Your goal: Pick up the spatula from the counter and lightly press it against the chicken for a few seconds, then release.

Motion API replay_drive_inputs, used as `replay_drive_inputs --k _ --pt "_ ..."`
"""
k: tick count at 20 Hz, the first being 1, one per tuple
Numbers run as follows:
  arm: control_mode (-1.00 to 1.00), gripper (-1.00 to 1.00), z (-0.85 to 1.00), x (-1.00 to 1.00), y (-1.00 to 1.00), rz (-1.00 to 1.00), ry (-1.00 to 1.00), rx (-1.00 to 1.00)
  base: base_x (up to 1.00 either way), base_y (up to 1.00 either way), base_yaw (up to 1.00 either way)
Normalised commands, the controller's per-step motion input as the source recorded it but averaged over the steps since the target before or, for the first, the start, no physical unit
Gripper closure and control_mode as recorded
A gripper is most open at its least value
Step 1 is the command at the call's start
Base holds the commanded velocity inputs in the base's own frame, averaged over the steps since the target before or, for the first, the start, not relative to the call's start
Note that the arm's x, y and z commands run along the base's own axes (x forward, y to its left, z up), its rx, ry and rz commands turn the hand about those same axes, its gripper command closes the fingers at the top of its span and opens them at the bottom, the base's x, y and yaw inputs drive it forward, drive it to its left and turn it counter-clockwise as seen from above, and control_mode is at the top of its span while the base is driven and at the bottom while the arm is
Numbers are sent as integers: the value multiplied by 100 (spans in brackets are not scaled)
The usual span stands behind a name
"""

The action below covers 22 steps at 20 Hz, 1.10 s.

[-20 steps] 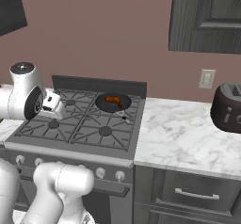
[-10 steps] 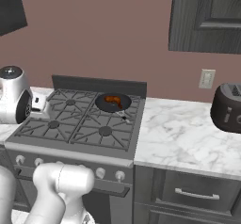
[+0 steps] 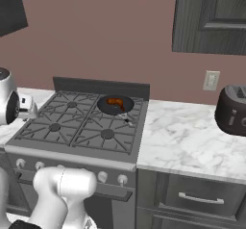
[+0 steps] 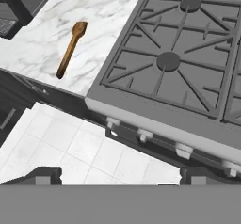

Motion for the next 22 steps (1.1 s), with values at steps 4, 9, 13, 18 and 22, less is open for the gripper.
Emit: replay_drive_inputs --k 4,9,13,18,22 --pt "-100 -100 0 -2 58 0 0 0 0 0 0" --pt "-100 -100 -1 0 60 -5 1 0 0 0 0" --pt "-100 -100 -12 0 51 -2 3 0 0 0 0" --pt "-100 -100 -32 0 52 -2 4 2 0 0 0" --pt "-100 -100 -43 0 48 -5 5 3 0 0 0"
